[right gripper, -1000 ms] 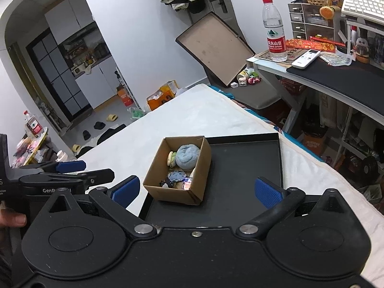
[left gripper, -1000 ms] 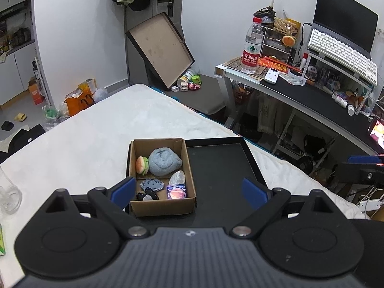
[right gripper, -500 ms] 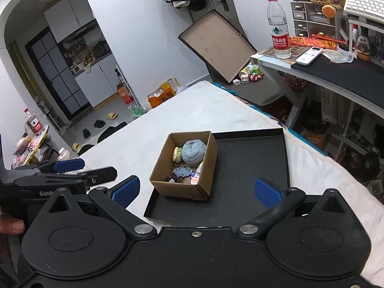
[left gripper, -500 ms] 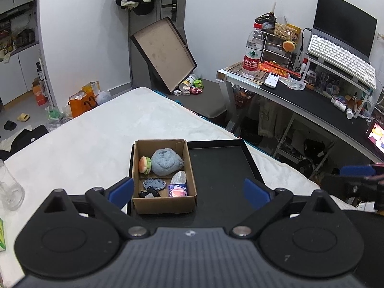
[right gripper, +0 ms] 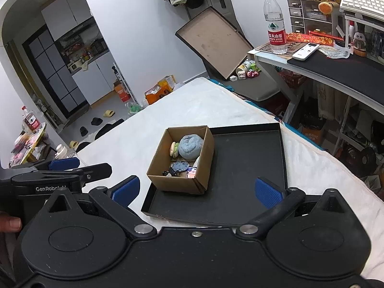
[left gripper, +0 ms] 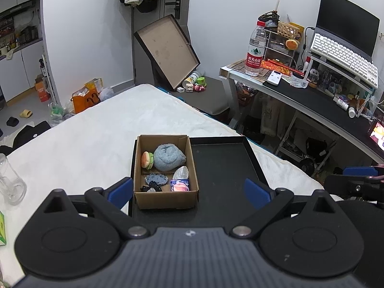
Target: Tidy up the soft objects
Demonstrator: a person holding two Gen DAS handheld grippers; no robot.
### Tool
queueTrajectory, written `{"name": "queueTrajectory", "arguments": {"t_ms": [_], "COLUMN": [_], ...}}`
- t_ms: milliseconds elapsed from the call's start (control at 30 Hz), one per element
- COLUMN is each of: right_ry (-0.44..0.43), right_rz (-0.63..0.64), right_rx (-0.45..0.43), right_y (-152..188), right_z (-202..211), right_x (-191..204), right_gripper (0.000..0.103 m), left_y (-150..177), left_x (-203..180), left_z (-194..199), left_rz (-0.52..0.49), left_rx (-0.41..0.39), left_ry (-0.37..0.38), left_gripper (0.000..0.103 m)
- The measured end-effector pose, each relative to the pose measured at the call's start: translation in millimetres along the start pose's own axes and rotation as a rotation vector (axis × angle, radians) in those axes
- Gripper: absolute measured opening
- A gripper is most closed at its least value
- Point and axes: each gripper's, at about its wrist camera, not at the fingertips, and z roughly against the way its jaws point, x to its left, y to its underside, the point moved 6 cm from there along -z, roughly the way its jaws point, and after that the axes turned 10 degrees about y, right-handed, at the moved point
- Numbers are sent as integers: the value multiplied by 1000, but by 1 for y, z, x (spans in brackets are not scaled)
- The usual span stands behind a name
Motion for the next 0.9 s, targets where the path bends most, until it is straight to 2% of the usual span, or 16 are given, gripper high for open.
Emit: {"name": "queueTrajectory", "arguments": {"t_ms": [400,900], "right_ry": [-18,36], "right_rz": [-3,21], "right_rx": [6,-14], "right_y": [-1,-1], "right_z": [-3,0], "right_x": [-2,0], "right_gripper": [103,103], "left_y": [2,3], "left_x": [0,-1], "left_z": [-3,-5], "left_rz": [9,7], "left_rx": [9,8], "left_ry": [7,4], "left_gripper": [99,99]}}
